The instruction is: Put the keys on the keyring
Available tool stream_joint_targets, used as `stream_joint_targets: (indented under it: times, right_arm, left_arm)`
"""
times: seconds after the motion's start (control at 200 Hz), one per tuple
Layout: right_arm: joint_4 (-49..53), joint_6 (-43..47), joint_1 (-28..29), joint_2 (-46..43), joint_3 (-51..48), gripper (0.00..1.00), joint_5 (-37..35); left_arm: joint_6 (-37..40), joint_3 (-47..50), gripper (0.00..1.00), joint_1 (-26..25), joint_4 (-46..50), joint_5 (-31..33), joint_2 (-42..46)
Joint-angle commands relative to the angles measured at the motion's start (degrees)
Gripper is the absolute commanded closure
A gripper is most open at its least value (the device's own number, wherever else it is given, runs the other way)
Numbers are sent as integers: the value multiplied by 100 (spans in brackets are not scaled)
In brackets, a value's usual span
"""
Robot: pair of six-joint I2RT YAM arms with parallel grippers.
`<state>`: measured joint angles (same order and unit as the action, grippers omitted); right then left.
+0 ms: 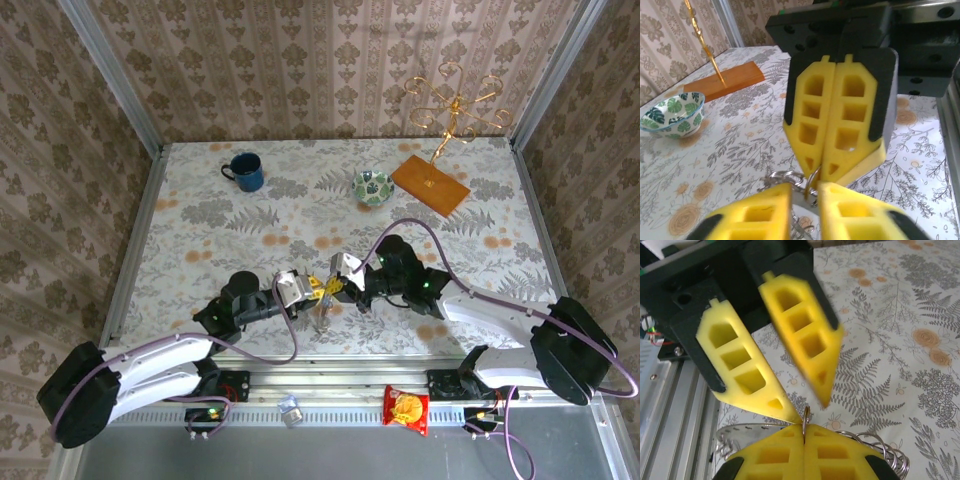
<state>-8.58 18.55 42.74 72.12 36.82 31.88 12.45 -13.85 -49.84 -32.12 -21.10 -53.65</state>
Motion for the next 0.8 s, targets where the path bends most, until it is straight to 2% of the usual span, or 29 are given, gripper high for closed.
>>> stream_joint_targets:
  times: [0.0,0.11,0.245,0.67,0.795]
  right_arm:
    - [838,607,21,-24,489,100,-103]
    - [1770,1092,80,37,880,100,-287]
    - [2422,1437,181,138,1238,100,-507]
    - [3181,1910,555,450,1938,100,-868]
    - [3257,1973,628,481,2029,100,-848]
  left_arm:
    - [224,-189,72,-55,628,-13,222]
    - [494,-387,72,-45,1320,-4,361]
    - [618,-486,73,-43,1553,-38,404]
    - [601,-696,76,-31,1289,-393,-96]
    - [575,-757,82,-31,1237,-505,-219]
